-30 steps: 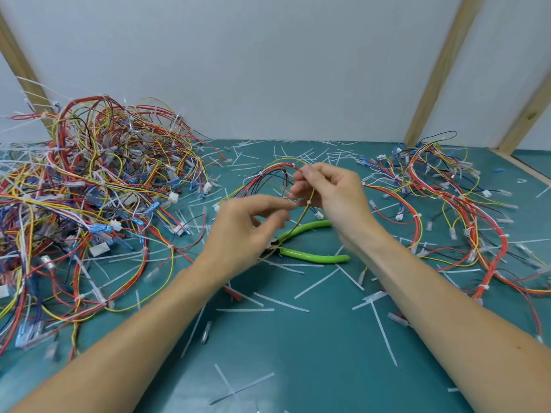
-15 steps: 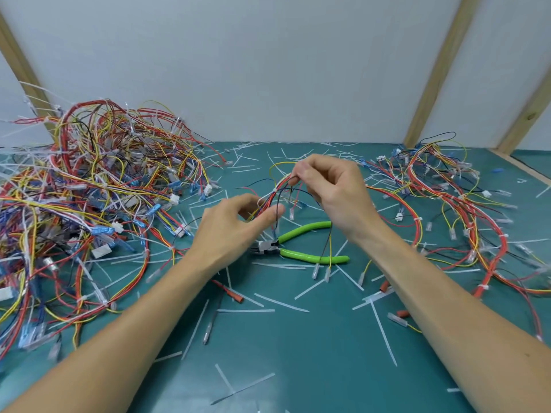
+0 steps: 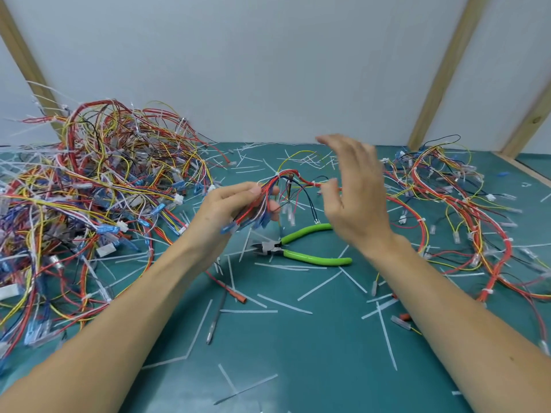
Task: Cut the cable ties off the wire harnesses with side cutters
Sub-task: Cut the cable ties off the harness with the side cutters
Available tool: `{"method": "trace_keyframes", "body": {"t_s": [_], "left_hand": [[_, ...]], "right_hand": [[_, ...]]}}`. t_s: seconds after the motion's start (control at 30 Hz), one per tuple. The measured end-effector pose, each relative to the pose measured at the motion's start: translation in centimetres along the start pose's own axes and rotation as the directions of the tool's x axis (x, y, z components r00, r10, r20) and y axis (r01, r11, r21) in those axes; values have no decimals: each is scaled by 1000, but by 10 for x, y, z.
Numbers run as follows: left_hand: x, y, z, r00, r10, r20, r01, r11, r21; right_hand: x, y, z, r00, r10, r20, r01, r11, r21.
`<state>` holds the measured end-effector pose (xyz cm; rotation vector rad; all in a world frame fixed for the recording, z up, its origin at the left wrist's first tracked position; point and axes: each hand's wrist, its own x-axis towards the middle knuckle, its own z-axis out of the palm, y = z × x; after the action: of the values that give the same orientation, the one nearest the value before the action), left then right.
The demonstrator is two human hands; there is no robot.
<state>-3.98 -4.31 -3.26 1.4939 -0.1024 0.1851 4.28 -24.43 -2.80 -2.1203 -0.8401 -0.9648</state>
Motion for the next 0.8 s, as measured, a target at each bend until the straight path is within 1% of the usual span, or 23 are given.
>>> {"method": "trace_keyframes", "body": {"t_s": [0.07, 0.1, 0.13, 0.17, 0.23, 0.3, 0.33, 0.37, 0.43, 0.5, 0.6, 0.67, 0.8], "left_hand": [[-1, 1, -2, 998, -33, 60, 39, 994, -105], [-1, 2, -3, 994, -44, 100, 60, 986, -154], [-2, 3, -4, 990, -53, 131, 78, 977, -200], [-2, 4, -4, 987, -59, 147, 94, 964, -247], [-1, 4, -2, 989, -44, 143, 90, 940, -329], [0, 3, 0, 994, -7, 111, 46, 932, -359], [1, 3, -1, 994, 8, 112, 34, 930, -366], [1, 3, -3, 993, 14, 120, 30, 934, -355], [3, 3, -7, 994, 7, 111, 24, 961, -275], [5, 1, -8, 999, -3, 49, 11, 984, -178], [6, -4, -6, 999, 40, -29, -41, 999, -23], [5, -6, -5, 998, 57, -37, -55, 997, 54], [1, -9, -1, 998, 55, -19, -53, 995, 83]], "right_hand": [[-1, -9, 3, 978, -146, 147, 137, 988, 70], [-3, -12, 6, 959, -178, 222, 164, 983, 81], [-5, -12, 10, 945, -179, 275, 160, 983, 92], [-7, -10, 13, 942, -161, 295, 136, 985, 103], [-9, -8, 17, 963, -91, 254, 57, 989, 140], [-9, -7, 17, 975, 0, 221, -49, 975, 217], [-10, -7, 17, 970, 51, 238, -117, 956, 270], [-11, -8, 18, 957, 110, 268, -197, 924, 327], [-13, -10, 20, 922, 219, 319, -346, 836, 426], [-13, -10, 23, 892, 307, 331, -438, 764, 474], [-7, -7, 24, 820, 428, 380, -572, 625, 531], [-4, -4, 24, 779, 477, 407, -625, 546, 558], [-3, -2, 22, 725, 540, 428, -678, 450, 581]]}}
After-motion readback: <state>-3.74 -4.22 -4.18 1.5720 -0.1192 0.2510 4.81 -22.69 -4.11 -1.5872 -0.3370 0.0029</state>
